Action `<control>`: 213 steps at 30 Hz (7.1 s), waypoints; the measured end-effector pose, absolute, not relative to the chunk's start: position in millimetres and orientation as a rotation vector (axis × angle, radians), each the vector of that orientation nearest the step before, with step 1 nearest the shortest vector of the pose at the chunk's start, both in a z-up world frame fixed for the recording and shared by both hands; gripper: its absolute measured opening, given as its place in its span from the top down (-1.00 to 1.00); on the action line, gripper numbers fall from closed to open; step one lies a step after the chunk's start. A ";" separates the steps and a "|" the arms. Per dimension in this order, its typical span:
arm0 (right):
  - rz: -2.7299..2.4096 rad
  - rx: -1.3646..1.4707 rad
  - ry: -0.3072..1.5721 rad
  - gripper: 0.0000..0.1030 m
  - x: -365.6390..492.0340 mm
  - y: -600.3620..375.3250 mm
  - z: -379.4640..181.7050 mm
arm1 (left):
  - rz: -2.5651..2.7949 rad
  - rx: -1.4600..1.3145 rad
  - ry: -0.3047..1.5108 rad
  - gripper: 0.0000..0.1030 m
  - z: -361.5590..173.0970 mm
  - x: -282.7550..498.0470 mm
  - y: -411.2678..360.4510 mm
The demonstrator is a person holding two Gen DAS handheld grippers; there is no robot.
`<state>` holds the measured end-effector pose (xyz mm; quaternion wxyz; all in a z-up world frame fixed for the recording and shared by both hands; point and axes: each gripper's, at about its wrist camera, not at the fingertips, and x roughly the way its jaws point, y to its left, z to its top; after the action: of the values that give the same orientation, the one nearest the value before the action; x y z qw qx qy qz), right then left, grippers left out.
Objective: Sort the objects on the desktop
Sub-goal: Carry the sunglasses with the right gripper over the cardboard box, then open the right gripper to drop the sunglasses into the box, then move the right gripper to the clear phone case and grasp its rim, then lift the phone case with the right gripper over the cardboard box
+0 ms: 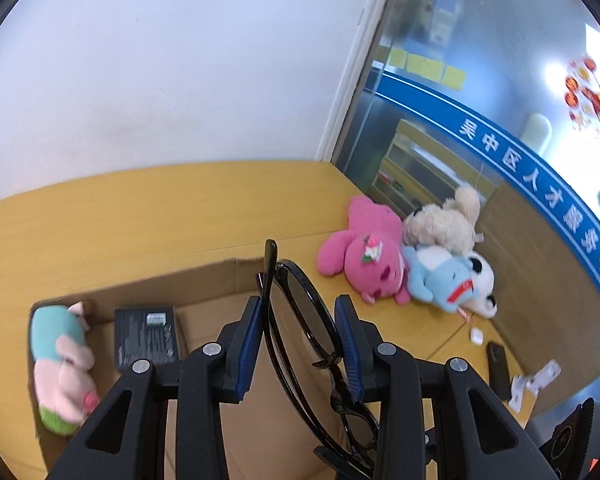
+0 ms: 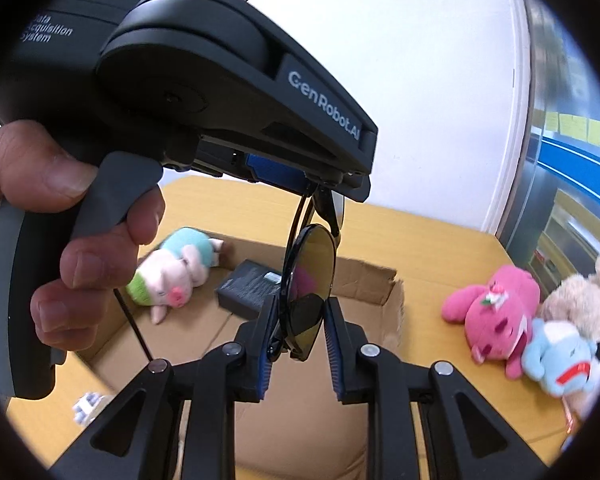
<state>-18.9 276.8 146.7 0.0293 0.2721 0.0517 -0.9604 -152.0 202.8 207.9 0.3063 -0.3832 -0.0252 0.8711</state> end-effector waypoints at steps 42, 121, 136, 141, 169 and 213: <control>-2.734 1.721 0.415 0.42 -179.7 306.2 -39.0 | 1.870 -1.601 -0.470 0.54 -60.3 -353.4 248.5; -2.647 1.135 -0.167 -0.53 75.1 224.3 12.5 | 2.765 -0.980 0.053 -0.93 62.4 64.1 -28.9; -2.549 1.291 -0.214 -0.17 63.0 207.3 -34.1 | 2.565 -1.197 0.027 0.33 9.7 57.8 -19.7; -2.533 1.344 -0.192 0.27 61.6 203.1 -45.0 | 2.520 -1.222 0.035 0.55 0.0 56.8 -10.1; -2.682 1.466 -0.151 0.83 85.4 268.7 -45.3 | 2.351 -1.368 0.155 0.87 -29.2 63.4 85.2; -2.889 0.693 -0.004 0.85 33.8 228.1 170.3 | 2.678 -0.804 0.058 0.92 180.6 15.6 10.5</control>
<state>33.8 228.1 170.3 0.0850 0.2324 -0.0014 -0.9689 15.6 10.5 180.6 0.1717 -0.2833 0.0204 0.9433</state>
